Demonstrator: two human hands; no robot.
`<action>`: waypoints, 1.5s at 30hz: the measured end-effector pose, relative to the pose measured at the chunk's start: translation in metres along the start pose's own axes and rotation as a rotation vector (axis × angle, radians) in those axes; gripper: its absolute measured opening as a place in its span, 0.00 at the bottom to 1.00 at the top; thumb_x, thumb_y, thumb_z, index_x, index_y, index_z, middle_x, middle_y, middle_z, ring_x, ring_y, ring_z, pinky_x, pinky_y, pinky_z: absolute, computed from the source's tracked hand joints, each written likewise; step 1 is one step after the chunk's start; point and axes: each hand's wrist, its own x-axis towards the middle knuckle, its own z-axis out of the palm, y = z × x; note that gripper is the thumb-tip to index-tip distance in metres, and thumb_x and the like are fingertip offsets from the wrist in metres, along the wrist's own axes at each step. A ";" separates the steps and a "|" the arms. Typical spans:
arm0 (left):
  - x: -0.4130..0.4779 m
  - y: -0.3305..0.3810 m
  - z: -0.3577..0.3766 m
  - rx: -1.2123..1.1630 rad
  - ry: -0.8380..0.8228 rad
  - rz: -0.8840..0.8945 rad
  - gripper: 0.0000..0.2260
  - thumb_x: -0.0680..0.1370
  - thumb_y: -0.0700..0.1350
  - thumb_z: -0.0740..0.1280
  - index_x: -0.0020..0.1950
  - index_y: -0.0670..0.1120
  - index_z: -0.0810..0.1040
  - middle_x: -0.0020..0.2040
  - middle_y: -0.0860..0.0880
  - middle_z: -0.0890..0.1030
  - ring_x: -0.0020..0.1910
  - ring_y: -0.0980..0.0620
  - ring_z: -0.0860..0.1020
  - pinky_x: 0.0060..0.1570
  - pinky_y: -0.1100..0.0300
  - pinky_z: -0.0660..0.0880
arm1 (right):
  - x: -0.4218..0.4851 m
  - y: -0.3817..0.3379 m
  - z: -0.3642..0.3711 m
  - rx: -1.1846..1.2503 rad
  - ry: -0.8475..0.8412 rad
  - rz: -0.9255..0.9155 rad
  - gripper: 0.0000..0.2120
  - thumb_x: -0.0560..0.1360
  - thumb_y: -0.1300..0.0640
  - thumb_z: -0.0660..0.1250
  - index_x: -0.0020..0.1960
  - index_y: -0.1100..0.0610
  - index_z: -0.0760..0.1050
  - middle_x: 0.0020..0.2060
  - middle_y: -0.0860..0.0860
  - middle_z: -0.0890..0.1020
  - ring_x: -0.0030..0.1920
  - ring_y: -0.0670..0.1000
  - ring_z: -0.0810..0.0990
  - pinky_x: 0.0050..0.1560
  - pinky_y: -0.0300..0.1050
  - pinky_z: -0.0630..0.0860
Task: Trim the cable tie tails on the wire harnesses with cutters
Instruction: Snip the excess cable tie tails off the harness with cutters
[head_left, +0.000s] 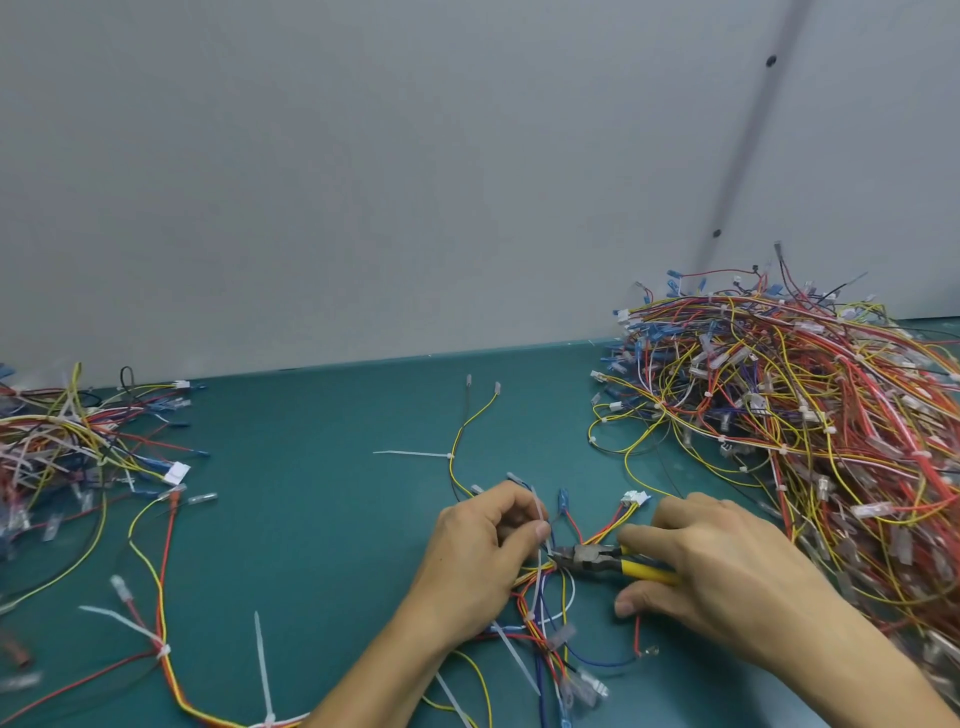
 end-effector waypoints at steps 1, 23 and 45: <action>0.000 0.000 0.000 0.002 0.001 0.002 0.08 0.75 0.38 0.70 0.39 0.50 0.77 0.33 0.52 0.79 0.33 0.52 0.78 0.38 0.62 0.74 | 0.000 0.000 0.000 -0.009 -0.007 -0.004 0.40 0.61 0.21 0.40 0.60 0.41 0.69 0.51 0.42 0.72 0.56 0.47 0.70 0.49 0.41 0.65; 0.000 0.004 -0.001 0.043 -0.014 0.018 0.09 0.75 0.38 0.70 0.39 0.51 0.77 0.31 0.59 0.77 0.32 0.61 0.74 0.38 0.70 0.70 | 0.004 0.004 0.002 0.087 -0.023 -0.053 0.37 0.62 0.22 0.45 0.61 0.42 0.71 0.47 0.43 0.69 0.52 0.47 0.69 0.49 0.40 0.65; 0.006 0.018 -0.017 -0.279 0.168 -0.068 0.06 0.75 0.34 0.68 0.40 0.43 0.76 0.41 0.50 0.84 0.44 0.50 0.84 0.49 0.56 0.78 | -0.006 -0.004 -0.014 0.003 0.041 0.089 0.38 0.62 0.21 0.42 0.61 0.41 0.67 0.44 0.42 0.65 0.53 0.45 0.74 0.39 0.43 0.65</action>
